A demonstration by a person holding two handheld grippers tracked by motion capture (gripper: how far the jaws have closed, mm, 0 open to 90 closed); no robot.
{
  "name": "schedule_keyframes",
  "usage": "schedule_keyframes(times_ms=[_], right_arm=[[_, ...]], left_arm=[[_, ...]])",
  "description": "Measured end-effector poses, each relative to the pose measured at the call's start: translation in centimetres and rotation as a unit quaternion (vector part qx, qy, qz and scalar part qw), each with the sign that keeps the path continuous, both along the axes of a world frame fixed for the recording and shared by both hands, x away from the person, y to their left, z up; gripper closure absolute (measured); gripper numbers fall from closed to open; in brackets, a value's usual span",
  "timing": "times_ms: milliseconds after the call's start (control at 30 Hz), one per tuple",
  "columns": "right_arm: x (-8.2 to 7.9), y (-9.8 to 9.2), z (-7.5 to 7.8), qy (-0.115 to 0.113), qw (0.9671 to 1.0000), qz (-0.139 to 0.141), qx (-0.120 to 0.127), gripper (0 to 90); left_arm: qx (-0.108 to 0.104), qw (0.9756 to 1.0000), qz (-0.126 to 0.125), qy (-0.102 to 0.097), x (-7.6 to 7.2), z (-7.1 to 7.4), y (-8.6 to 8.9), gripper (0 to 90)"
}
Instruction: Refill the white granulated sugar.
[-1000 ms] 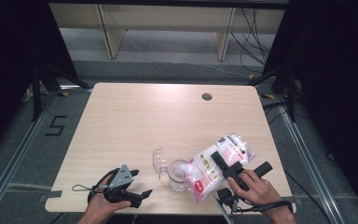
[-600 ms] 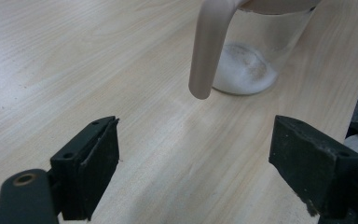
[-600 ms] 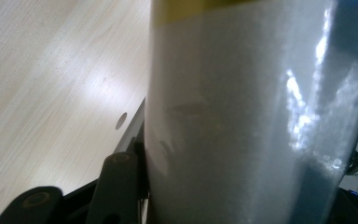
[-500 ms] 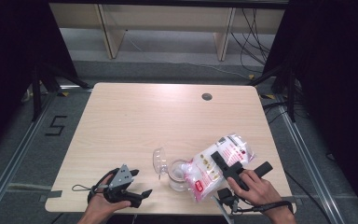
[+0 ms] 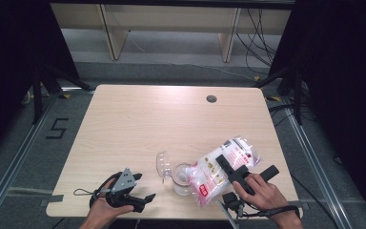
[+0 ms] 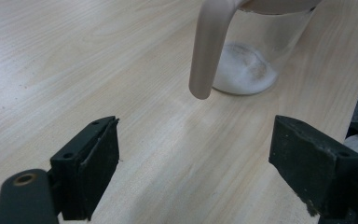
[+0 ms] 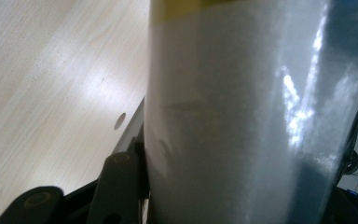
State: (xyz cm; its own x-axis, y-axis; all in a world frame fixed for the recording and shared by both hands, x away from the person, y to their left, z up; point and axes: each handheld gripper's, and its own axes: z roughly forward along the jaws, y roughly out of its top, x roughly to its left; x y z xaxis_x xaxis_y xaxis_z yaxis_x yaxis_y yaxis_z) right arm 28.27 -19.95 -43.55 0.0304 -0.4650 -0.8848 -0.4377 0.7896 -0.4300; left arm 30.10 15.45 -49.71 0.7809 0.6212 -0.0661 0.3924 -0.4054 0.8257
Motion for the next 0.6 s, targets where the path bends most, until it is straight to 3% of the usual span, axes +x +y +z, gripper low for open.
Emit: schedule_keyframes(times_ms=[600], right_arm=[[-0.02,0.06,-0.03,0.0,1.0,0.0,-0.004,58.9]], left_arm=[[0.005,1.0,-0.003,0.001,0.04,0.01,0.04,15.5]])
